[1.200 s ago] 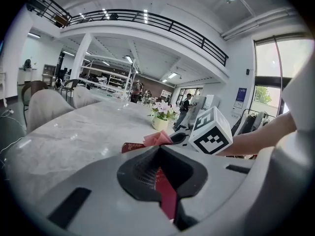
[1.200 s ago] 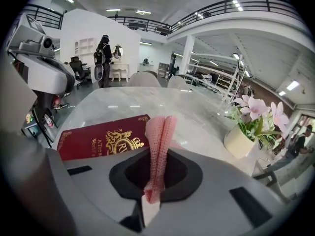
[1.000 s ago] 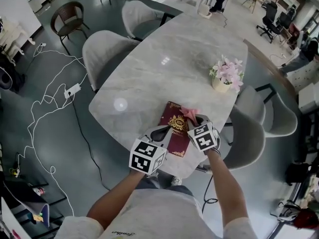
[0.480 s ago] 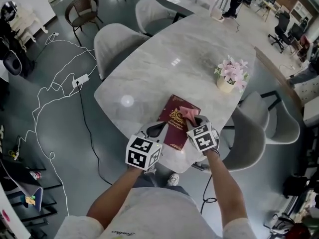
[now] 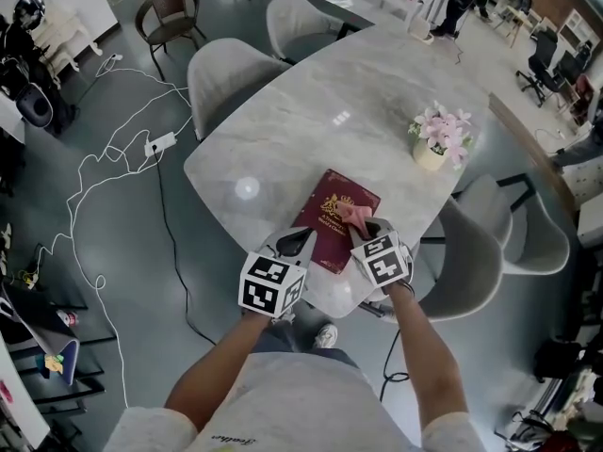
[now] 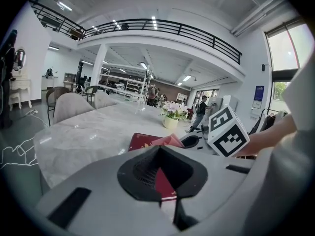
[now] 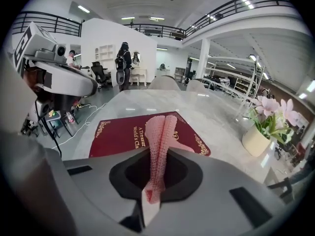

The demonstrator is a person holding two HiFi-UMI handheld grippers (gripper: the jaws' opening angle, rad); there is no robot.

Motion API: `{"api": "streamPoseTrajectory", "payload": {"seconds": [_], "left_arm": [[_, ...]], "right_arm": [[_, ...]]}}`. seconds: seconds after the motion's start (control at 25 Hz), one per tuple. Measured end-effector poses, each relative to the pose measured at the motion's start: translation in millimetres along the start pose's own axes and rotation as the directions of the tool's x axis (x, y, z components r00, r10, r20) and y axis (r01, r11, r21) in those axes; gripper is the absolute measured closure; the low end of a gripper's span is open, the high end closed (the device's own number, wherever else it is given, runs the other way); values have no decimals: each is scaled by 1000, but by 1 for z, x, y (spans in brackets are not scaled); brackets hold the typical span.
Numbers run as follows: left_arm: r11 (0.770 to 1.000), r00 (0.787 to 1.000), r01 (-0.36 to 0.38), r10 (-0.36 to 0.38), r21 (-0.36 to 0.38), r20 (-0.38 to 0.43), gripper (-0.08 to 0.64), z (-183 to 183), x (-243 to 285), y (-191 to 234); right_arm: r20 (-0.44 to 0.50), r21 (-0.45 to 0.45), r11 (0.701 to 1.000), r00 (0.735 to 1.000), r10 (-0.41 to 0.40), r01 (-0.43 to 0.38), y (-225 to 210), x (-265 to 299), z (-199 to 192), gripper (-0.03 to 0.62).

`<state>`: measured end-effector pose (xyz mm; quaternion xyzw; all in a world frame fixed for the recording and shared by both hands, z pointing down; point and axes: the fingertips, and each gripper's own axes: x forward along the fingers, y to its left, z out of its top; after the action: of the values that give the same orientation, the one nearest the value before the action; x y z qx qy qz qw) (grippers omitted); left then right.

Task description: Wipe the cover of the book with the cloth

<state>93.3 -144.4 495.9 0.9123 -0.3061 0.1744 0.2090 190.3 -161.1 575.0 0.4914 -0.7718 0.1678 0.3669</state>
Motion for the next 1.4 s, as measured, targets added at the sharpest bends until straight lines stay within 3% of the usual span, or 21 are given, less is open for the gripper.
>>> {"api": "streamPoseTrajectory", "payload": {"seconds": [1.4], "left_arm": [[978,980,-193,197,-80,35,552,-23,-40,-14]], "right_arm": [[32,-104,975,979,202,-198,81,-28,-15,574]]}}
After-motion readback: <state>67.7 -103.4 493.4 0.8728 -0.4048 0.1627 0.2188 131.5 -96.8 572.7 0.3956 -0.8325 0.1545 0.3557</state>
